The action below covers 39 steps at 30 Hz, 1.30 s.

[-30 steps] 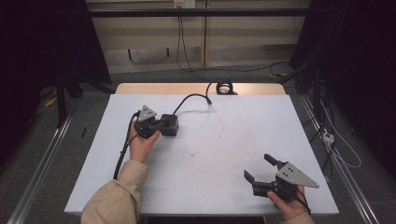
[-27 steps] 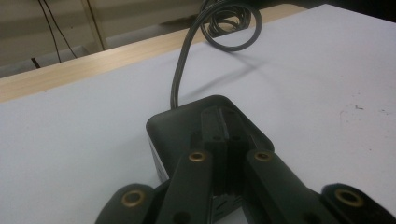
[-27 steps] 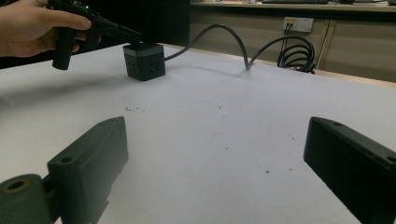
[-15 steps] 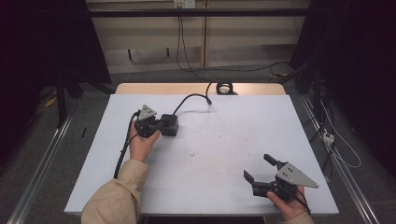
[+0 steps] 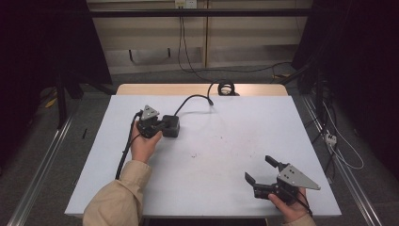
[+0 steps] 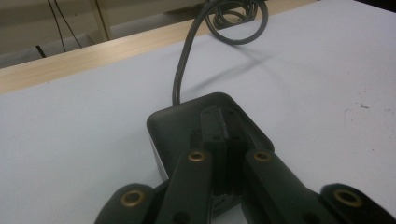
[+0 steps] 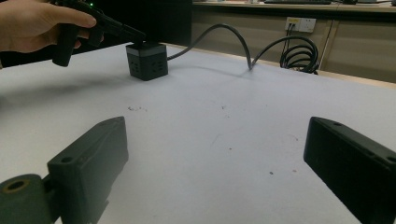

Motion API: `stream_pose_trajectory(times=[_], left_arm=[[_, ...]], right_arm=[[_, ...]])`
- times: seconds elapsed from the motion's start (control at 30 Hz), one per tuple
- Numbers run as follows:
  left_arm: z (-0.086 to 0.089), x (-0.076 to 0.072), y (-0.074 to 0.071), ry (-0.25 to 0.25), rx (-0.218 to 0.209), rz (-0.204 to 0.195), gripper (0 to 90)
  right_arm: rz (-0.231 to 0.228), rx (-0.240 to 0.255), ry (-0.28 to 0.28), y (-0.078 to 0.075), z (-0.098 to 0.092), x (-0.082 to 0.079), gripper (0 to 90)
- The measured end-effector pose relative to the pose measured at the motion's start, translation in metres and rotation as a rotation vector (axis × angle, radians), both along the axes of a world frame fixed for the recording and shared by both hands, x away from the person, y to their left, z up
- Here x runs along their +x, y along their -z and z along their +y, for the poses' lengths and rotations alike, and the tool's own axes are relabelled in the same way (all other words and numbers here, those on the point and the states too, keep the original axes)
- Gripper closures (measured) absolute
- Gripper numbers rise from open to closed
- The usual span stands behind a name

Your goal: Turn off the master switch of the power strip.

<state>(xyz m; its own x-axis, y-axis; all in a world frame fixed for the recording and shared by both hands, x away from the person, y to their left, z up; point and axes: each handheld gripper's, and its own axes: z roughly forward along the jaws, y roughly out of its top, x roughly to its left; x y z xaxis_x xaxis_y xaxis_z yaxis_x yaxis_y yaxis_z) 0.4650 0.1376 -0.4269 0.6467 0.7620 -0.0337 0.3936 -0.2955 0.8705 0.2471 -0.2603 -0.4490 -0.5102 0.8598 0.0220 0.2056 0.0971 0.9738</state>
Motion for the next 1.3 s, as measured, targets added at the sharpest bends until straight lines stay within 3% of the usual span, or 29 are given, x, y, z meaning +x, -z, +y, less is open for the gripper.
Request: stream_pose_trajectory(times=[0.47, 1.0, 1.3], left_arm=[[0.0012, 0.0, 0.0006, 0.001, 0.004, -0.001, 90.0], [0.0026, 0.001, 0.0018, -0.007, -0.042, 0.018, 90.0], [-0.0005, 0.0007, 0.0009, -0.002, -0.062, 0.009, 90.0]], right_arm=[[0.0, 0.0, 0.002, 0.0, -0.0004, 0.0002, 6.0], [0.0, 0.0, 0.003, 0.0, -0.0009, 0.0006, 6.1], [0.001, 0.004, 0.002, 0.0003, -0.0014, 0.0008, 6.1]])
